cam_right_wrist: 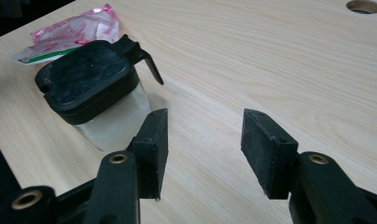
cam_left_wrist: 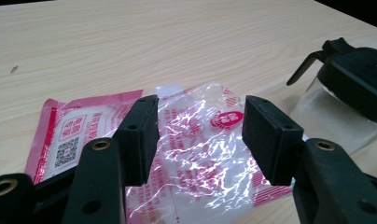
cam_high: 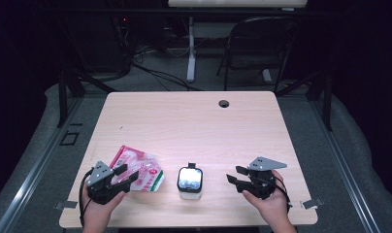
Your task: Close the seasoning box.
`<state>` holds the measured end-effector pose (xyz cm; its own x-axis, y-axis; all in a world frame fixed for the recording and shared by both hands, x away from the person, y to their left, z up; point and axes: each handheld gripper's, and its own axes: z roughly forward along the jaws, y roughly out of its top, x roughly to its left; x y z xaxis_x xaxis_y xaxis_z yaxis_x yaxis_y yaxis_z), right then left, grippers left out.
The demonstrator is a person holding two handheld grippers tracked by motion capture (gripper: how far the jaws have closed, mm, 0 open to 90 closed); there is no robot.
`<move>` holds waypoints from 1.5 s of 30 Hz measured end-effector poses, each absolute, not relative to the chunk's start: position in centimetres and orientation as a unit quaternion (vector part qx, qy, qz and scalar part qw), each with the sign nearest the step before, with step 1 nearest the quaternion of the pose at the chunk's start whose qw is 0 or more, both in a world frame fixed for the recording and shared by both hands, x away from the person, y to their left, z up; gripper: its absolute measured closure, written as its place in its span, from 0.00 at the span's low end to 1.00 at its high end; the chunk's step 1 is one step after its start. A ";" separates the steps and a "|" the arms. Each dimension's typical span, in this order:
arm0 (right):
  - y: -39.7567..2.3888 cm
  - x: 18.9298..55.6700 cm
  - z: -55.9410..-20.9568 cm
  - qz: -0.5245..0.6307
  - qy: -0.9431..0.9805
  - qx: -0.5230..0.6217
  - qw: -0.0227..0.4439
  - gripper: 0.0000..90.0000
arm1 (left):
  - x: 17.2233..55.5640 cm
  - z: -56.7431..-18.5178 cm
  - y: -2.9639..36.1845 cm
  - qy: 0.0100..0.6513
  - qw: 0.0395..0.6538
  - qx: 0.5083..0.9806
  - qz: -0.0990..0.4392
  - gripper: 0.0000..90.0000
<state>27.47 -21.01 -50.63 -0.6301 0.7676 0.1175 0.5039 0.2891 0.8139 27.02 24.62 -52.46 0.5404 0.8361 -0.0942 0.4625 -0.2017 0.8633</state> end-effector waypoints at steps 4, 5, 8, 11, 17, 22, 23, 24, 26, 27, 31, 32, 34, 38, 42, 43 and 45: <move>-21.6 27.5 -51.4 0.439 0.784 0.410 0.158 0.58 | 27.2 -53.0 25.1 0.441 0.460 0.742 0.206 0.51; -21.8 27.6 -52.0 0.436 0.782 0.417 0.157 0.58 | 27.2 -53.2 25.3 0.445 0.456 0.743 0.206 0.51; -22.0 27.7 -52.8 0.432 0.780 0.425 0.157 0.58 | 27.3 -53.3 25.5 0.449 0.455 0.741 0.208 0.51; -22.2 27.8 -53.6 0.422 0.783 0.430 0.154 0.57 | 27.5 -53.5 25.9 0.457 0.458 0.735 0.204 0.51; -22.5 28.2 -54.6 0.414 0.783 0.439 0.148 0.57 | 28.0 -53.9 26.6 0.473 0.463 0.723 0.199 0.51; -22.3 28.2 -55.0 0.418 0.782 0.440 0.143 0.57 | 28.1 -54.1 27.0 0.480 0.459 0.720 0.201 0.51; -22.2 28.2 -55.1 0.418 0.783 0.439 0.142 0.57 | 28.2 -54.2 27.1 0.481 0.457 0.721 0.200 0.51; -22.2 28.2 -55.1 0.416 0.784 0.438 0.142 0.57 | 28.2 -54.2 27.1 0.483 0.459 0.718 0.200 0.51; -22.1 28.2 -55.2 0.415 0.784 0.439 0.143 0.57 | 28.3 -54.3 27.2 0.485 0.458 0.717 0.200 0.51; -22.1 28.2 -55.3 0.416 0.782 0.442 0.142 0.56 | 28.3 -54.3 27.2 0.485 0.458 0.718 0.199 0.51; -22.0 28.3 -55.5 0.415 0.781 0.444 0.142 0.56 | 28.3 -54.4 27.3 0.489 0.457 0.716 0.199 0.51; -22.0 28.3 -55.5 0.415 0.781 0.444 0.142 0.56 | 28.3 -54.5 27.4 0.489 0.458 0.715 0.199 0.51; -21.9 28.3 -55.6 0.417 0.780 0.443 0.143 0.56 | 28.3 -54.5 27.4 0.491 0.457 0.715 0.199 0.51; -22.0 28.5 -55.7 0.413 0.782 0.445 0.142 0.55 | 28.4 -54.6 27.4 0.494 0.453 0.714 0.199 0.50; -22.1 28.6 -55.9 0.411 0.783 0.446 0.138 0.55 | 28.5 -54.7 27.5 0.500 0.449 0.713 0.201 0.50; -22.2 28.7 -56.0 0.415 0.780 0.448 0.137 0.55 | 28.5 -54.7 27.5 0.501 0.449 0.712 0.201 0.50; -22.4 28.8 -56.0 0.416 0.775 0.457 0.136 0.55 | 28.5 -54.8 27.6 0.503 0.448 0.710 0.204 0.50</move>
<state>28.80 -22.44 -56.05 -0.5462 0.8204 0.1692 0.5948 0.2377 0.7679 28.55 27.55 -54.75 0.4113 0.8971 -0.1616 0.5321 -0.0924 0.8416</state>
